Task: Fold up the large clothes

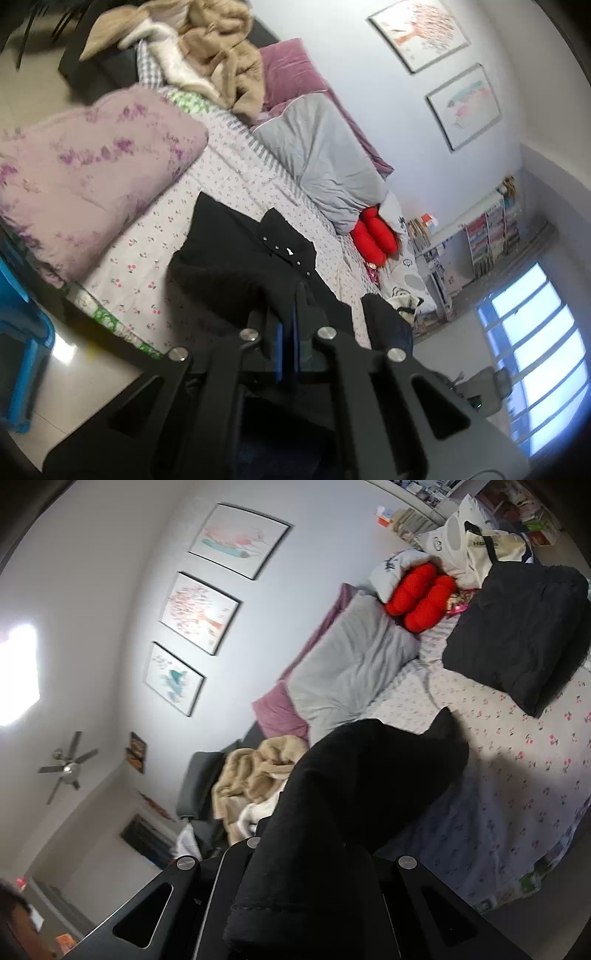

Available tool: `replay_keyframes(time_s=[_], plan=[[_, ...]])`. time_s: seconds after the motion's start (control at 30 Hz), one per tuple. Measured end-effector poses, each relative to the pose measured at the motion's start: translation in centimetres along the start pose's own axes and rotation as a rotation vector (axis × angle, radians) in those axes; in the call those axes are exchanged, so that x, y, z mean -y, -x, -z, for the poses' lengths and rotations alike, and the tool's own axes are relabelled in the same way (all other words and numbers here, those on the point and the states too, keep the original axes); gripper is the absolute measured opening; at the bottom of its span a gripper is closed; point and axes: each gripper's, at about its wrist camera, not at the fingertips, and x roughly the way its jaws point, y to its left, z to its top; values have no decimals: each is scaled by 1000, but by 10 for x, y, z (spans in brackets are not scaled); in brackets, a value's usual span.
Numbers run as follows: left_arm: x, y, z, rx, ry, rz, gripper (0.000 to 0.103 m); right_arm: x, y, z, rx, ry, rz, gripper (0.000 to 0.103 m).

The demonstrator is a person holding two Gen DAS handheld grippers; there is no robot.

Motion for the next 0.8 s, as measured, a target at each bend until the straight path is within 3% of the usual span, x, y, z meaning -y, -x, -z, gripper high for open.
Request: replay_keyframes(time_s=[0.13, 0.3, 0.47, 0.63, 0.7, 0.8], plan=[[-10, -40, -29, -5, 39, -35, 5, 9, -33, -14, -15, -39, -2, 5], [-14, -106, -79, -17, 69, -83, 5, 30, -104, -53, -21, -68, 45, 5], [-22, -204, -126, -65, 60, -185, 6, 83, -194, -90, -71, -139, 156, 5], [-59, -305, -146, -181, 112, -295, 9, 143, -277, -95, -187, -197, 336, 10], [-77, -341, -149, -230, 112, -340, 20, 168, -300, -92, -218, -237, 380, 11], [-94, -370, -151, -299, 135, -367, 35, 196, -309, -92, -212, -321, 351, 25]])
